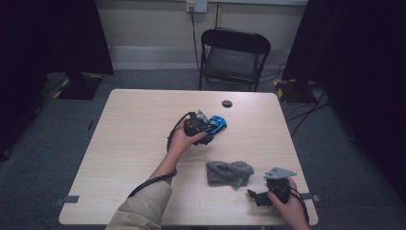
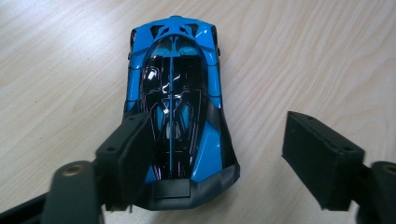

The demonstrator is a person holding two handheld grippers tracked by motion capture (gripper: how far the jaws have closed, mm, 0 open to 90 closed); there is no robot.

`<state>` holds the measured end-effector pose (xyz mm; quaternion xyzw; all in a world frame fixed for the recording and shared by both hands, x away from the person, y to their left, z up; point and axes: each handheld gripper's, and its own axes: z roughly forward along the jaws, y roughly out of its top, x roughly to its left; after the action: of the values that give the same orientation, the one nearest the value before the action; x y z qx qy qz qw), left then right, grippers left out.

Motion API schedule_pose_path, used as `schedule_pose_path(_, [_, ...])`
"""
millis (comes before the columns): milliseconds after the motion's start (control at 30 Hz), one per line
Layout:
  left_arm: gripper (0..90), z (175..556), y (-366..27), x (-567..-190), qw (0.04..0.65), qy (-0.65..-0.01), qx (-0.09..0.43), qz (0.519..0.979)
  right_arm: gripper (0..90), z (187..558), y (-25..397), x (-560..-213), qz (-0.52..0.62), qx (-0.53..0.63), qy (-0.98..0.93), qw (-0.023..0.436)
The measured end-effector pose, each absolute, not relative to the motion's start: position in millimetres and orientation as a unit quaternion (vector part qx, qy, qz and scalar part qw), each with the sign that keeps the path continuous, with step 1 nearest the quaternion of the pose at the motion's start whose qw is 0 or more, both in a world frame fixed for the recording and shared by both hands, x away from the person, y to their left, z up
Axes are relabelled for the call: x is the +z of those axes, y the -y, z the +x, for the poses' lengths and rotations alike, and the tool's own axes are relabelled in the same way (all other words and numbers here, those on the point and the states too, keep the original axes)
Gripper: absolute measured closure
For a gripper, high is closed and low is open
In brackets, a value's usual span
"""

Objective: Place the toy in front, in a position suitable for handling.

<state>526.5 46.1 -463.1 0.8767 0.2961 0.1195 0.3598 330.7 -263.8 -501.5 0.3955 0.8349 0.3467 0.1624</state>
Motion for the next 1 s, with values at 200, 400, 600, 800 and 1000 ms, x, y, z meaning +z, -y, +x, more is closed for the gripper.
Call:
schedule_pose_path(200, [31.4, 529.4, -51.6, -466.2, 0.354, -0.307, 0.126, 0.874, 0.0, 330.7, 263.8, -501.5, 0.396, 0.347, -0.835, 0.162])
schedule_pose_path(400, [40.5, 528.9, -53.0, -467.0, 0.352, -0.312, 0.129, 0.873, 0.0, 330.8, 263.8, -501.5, 0.396, 0.347, -0.835, 0.162])
schedule_pose_path(600, [43.5, 527.2, -56.6, -466.1, 0.348, -0.312, 0.128, 0.875, 0.0, 330.8, 263.9, -501.5, 0.395, 0.346, -0.836, 0.162])
schedule_pose_path(800, [44.7, 522.4, -61.0, -466.5, 0.351, -0.313, 0.131, 0.873, 0.0, 330.8, 263.9, -501.5, 0.395, 0.346, -0.836, 0.162])
schedule_pose_path(1000, [47.8, 515.3, -68.8, -465.1, 0.354, -0.312, 0.124, 0.873, 0.0, 330.8, 263.9, -501.5, 0.395, 0.346, -0.836, 0.163])
